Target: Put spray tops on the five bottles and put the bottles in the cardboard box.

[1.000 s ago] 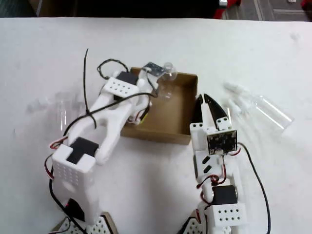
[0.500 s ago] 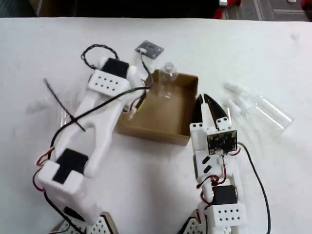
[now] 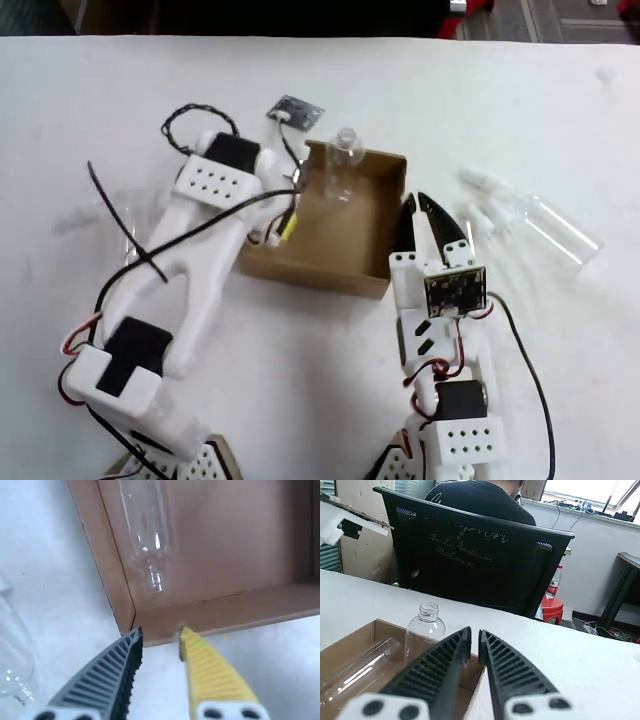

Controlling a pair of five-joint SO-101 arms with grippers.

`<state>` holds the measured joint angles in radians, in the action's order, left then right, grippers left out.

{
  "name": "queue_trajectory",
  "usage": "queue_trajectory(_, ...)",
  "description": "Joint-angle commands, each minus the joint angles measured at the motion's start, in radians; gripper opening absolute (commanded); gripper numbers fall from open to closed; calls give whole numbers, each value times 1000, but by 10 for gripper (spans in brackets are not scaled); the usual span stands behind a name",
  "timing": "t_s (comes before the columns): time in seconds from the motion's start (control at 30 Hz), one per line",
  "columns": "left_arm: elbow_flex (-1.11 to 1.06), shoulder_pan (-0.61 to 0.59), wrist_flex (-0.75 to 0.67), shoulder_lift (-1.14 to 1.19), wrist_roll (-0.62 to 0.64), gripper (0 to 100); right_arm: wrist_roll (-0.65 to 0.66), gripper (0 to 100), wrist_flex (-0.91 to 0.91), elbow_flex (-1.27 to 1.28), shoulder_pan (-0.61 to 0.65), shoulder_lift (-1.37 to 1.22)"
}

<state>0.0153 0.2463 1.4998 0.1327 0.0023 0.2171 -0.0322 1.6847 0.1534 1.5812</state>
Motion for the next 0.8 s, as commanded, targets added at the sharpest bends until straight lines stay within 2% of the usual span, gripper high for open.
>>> queue_trajectory(0.0, 0, 8, -40, -64, 44, 205, 9, 18, 21, 11, 5, -13)
queue_trajectory(0.13, -6, 16, -66, -61, 44, 186, 9, 18, 21, 11, 7, -13)
queue_trajectory(0.4, -161, 16, -285, -61, 51, 185, 9, 18, 22, 11, 7, -13)
queue_trajectory(0.6, -181, 7, -334, -44, 49, 188, 9, 18, 22, 11, 8, -13)
queue_trajectory(0.77, -172, 7, -362, 74, 54, 188, 9, 18, 21, 11, 8, -15)
